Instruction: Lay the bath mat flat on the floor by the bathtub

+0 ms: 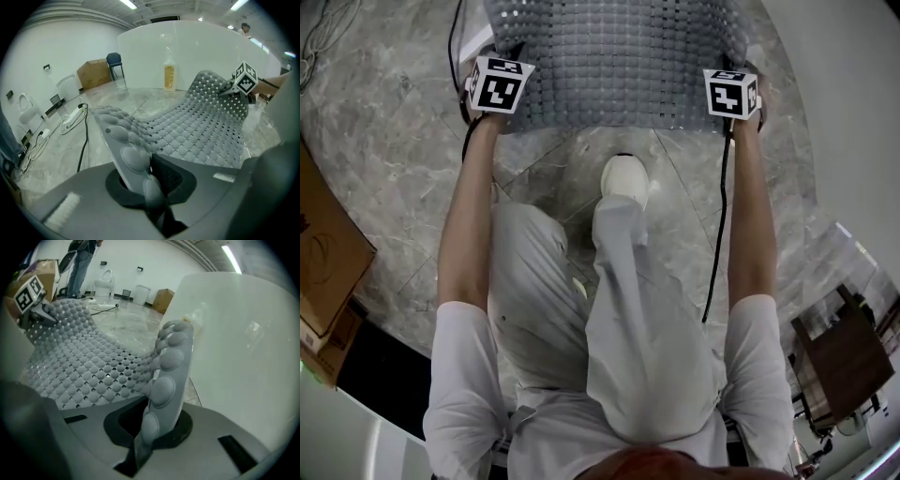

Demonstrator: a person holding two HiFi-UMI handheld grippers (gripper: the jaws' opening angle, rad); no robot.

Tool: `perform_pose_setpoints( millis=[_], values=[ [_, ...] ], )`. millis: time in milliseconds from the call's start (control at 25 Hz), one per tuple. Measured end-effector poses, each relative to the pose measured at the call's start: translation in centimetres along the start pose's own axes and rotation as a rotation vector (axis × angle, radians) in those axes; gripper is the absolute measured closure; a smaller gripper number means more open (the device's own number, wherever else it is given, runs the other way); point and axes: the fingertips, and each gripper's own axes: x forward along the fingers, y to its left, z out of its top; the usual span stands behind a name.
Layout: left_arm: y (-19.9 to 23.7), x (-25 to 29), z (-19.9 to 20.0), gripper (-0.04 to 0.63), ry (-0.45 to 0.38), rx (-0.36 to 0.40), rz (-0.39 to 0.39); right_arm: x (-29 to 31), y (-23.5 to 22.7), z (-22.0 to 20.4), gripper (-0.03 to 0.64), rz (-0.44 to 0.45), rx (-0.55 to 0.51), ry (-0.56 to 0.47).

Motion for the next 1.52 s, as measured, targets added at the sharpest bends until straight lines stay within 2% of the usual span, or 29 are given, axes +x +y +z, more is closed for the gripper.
perform_pose_setpoints(
  millis=[240, 360, 520, 720, 880, 1080, 1200, 1520],
  values=[
    [1.9, 1.6, -2.0, 0.548, 0.030, -0.061, -0.028, 2.8, -1.4, -1.8, 0.581, 0.005, -0.054, 0.031],
    [2.6, 2.3, -2.8, 0.534, 0.051, -0.075, -0.036, 3.9, -2.1, -2.6, 0.566, 0.018, -0.048, 0.028],
    [3.2, 3.0, -3.7, 0.525, 0.083, -0.111, -0.043, 5.4, -2.7, -3.6, 0.560, 0.064, 0.030, 0.027],
    [4.1, 4.0, -4.9, 0.505, 0.106, -0.202, -0.066, 7.1, -3.8, -4.6, 0.538, 0.218, 0.294, 0.039],
    [4.7, 4.3, -5.2, 0.488, 0.114, -0.243, -0.086, 7.5, -4.5, -4.9, 0.503, 0.330, 0.406, 0.044],
    [5.1, 4.5, -5.5, 0.465, 0.086, -0.305, -0.129, 7.8, -4.5, -5.9, 0.492, 0.408, 0.439, 0.024],
    [5.7, 4.3, -5.6, 0.436, 0.064, -0.329, -0.145, 8.0, -4.8, -6.7, 0.454, 0.444, 0.483, 0.023],
    [6.9, 4.3, -6.4, 0.348, 0.080, -0.320, -0.160, 7.7, -6.4, -10.1, 0.413, 0.471, 0.538, 0.075]
  ],
)
